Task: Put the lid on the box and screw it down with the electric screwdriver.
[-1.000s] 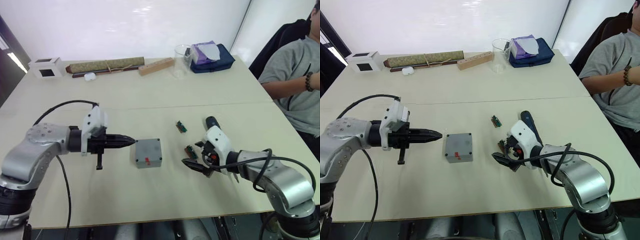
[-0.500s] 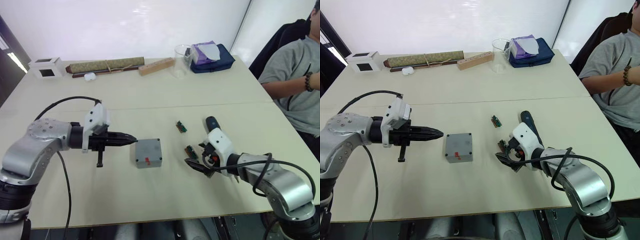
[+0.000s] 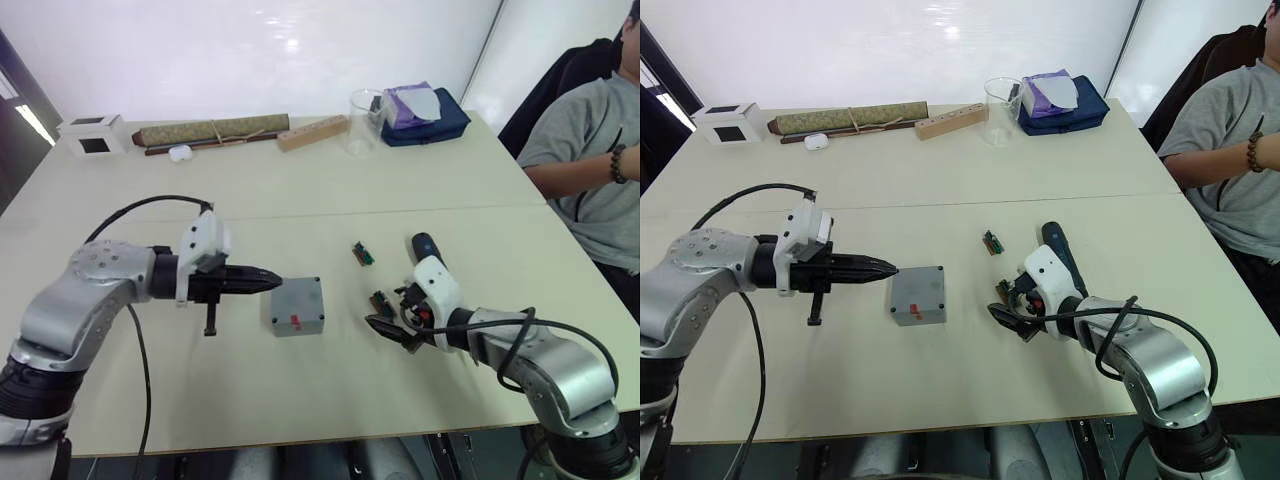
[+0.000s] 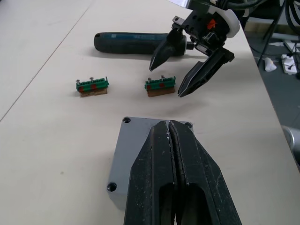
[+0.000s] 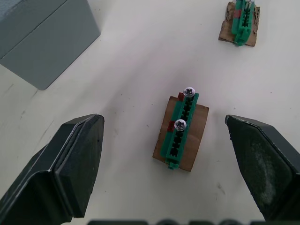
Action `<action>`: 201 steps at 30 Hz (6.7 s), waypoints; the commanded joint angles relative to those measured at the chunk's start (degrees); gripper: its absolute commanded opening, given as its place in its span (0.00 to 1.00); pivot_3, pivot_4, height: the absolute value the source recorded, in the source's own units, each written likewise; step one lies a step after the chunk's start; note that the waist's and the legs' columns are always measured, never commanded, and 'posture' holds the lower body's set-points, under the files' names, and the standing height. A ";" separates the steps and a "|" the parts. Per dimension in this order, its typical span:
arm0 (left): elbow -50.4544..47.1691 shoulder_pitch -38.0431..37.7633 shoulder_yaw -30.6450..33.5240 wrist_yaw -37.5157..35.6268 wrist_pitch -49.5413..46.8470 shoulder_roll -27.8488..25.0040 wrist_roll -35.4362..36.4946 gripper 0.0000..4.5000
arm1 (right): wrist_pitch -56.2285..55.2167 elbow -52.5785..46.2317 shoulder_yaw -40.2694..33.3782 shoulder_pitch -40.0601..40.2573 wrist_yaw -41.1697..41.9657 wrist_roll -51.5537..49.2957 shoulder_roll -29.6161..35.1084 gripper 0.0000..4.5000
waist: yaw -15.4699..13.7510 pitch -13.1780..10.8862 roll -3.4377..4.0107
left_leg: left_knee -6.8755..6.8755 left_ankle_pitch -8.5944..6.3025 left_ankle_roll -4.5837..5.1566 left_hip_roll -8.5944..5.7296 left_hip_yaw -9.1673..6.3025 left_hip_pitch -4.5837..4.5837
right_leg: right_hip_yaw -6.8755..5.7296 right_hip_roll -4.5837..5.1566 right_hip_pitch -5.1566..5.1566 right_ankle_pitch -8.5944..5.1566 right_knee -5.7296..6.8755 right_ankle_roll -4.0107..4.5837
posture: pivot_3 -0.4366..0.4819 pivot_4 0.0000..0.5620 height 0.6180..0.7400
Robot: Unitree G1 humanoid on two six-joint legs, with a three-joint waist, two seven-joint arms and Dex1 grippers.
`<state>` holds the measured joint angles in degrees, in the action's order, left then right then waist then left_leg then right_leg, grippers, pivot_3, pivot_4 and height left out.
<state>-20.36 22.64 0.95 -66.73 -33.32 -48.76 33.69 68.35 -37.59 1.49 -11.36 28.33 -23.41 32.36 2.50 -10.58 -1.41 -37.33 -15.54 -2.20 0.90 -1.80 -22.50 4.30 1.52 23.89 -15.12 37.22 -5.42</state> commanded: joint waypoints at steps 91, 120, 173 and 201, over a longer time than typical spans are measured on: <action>-8.14 -11.49 7.98 8.45 0.05 -5.07 1.37 0.00 | -6.42 18.01 15.58 -26.16 7.48 -4.70 -4.42 0.01 | 0.08 -0.01 0.03 | 0.02 0.00 0.00 0.03 0.01 -0.02 | -0.02 0.03 0.08 0.01 0.04 0.01 | 0.48 0.27 0.97; -8.12 -10.52 6.29 9.46 1.23 -3.39 -0.11 0.00 | -8.95 22.04 17.35 -26.47 10.24 -0.65 -3.71 0.01 | 0.06 0.00 0.02 | 0.01 0.00 0.00 0.03 0.01 0.00 | -0.02 0.03 0.07 0.01 0.05 0.01 | 0.48 0.27 0.97; 0.15 4.34 -3.82 3.54 3.81 6.81 -0.54 0.00 | 23.83 11.08 2.06 -34.62 8.54 -9.25 17.74 1.00 | -0.14 -0.05 0.06 | 0.02 0.00 0.00 -0.03 -0.01 -0.10 | -0.03 0.05 0.11 0.01 0.03 0.01 | 0.48 0.27 0.97; 5.13 6.10 -8.31 2.73 10.58 15.06 -5.39 0.00 | 24.15 51.07 31.16 -49.47 -5.36 -27.58 19.78 1.00 | -0.04 -0.07 0.11 | -0.57 -0.04 0.08 -0.01 0.03 -0.89 | 0.03 0.03 0.77 0.04 0.27 -0.02 | 0.48 0.27 0.97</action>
<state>-12.56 28.66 -9.12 -64.59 -23.28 -33.43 28.13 92.18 13.11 31.97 -60.29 22.89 -49.64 52.97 2.46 -10.65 -1.30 -37.93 -15.58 -2.11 0.89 -1.81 -23.39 4.30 1.55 24.64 -15.07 37.49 -5.43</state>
